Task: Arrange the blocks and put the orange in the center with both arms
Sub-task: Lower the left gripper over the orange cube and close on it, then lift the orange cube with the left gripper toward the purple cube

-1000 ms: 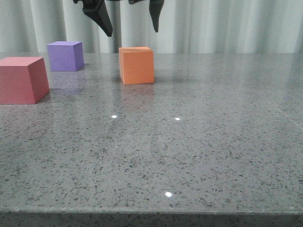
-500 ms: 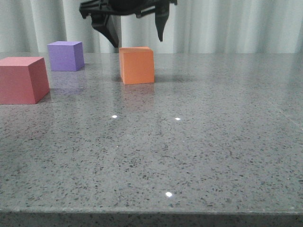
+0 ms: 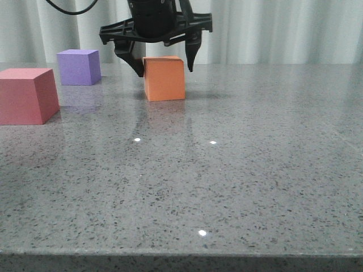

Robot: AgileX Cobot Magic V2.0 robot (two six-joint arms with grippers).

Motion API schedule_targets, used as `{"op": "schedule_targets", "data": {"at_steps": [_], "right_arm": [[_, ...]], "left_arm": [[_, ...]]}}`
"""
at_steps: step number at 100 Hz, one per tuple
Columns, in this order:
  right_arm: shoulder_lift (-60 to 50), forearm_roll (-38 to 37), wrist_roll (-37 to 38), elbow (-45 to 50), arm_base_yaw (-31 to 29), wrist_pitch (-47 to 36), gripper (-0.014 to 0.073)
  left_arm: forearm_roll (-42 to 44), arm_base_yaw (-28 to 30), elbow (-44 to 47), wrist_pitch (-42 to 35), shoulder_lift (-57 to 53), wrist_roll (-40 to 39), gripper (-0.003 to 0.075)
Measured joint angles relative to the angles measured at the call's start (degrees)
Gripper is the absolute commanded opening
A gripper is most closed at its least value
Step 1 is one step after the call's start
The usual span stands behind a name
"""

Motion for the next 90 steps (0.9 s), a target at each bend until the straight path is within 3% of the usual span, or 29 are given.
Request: {"op": "schedule_targets", "data": {"at_steps": [14,23,62,90], "right_arm": [[0.0,0.0,0.0,0.0,0.0,0.0,-0.0069],[0.0,0.0,0.0,0.0,0.0,0.0,-0.0069],[0.0,0.0,0.0,0.0,0.0,0.0,-0.0069],[0.0,0.0,0.0,0.0,0.0,0.0,-0.0069]], "left_arm": [[0.5,0.0,-0.1,0.6,0.1,0.0,0.0298],[1.1,0.0,-0.1,0.8,0.1,0.0,0.0238],[2.8,-0.1,-0.1,5.7,-3.3,6.8,0.0240],[1.3,1.7,-0.1,7.6,-13.6,21.1,0.0240]]}}
